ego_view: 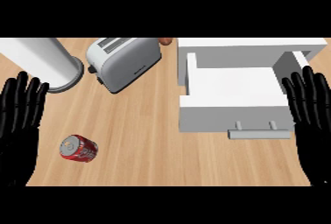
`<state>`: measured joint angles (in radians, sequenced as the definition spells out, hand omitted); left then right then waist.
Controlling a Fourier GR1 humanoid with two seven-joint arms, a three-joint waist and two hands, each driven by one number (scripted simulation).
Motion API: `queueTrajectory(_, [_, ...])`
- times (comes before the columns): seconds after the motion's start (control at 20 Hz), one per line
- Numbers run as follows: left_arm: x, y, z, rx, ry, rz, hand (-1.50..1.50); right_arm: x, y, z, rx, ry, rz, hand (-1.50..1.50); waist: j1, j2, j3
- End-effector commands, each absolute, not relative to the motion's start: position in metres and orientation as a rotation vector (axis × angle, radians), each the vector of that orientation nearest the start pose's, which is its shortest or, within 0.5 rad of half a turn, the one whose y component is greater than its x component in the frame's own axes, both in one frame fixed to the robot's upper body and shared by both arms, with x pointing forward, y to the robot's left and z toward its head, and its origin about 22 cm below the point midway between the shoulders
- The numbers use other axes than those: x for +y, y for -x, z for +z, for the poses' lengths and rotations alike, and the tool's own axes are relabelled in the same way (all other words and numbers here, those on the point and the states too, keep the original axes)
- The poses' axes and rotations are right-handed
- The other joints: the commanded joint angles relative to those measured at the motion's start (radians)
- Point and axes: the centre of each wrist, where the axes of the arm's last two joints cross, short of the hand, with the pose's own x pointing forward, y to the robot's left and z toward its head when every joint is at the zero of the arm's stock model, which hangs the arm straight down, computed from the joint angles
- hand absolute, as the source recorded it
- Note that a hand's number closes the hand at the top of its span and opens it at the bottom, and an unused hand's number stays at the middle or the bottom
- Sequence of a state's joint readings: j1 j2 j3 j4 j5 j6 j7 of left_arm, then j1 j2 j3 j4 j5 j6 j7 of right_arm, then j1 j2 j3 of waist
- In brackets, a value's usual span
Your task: Pick up the can, place it into the drawer and close the drawer
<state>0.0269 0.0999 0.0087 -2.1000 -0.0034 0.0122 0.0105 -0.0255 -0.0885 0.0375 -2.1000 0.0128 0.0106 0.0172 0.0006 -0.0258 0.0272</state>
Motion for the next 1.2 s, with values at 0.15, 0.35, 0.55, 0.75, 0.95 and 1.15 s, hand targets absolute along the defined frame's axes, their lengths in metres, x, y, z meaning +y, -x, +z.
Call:
queueTrajectory(0.15, [0.226,-0.201,0.133,-2.102,0.564,-0.454,-1.5,-0.231,-0.211,0.133,-2.131,0.03,0.109,-1.5,-0.016,0.021,-0.032])
queueTrajectory(0.35, [0.252,-0.19,0.103,-1.713,0.627,-0.729,-1.5,-0.248,-0.207,0.101,-1.841,0.137,0.025,-1.5,-0.013,0.034,-0.031])
queueTrajectory(0.55, [0.312,-0.186,0.11,-1.641,0.707,-0.806,-1.5,-0.252,-0.21,0.102,-1.787,0.158,0.01,-1.5,0.015,0.028,-0.03])
queueTrajectory(0.75, [0.367,-0.185,0.123,-1.623,0.738,-0.836,-1.5,-0.27,-0.197,0.094,-1.775,0.171,-0.015,-1.5,0.007,0.025,-0.027])
queueTrajectory(0.95, [0.402,-0.188,0.142,-1.643,0.724,-0.797,-1.5,-0.27,-0.178,0.084,-1.796,0.168,0.02,-1.5,-0.002,0.025,-0.027])
queueTrajectory(1.15, [0.413,-0.188,0.119,-1.617,0.741,-0.75,-1.5,-0.273,-0.187,0.089,-1.781,0.169,-0.003,-1.5,0.0,0.026,-0.027])
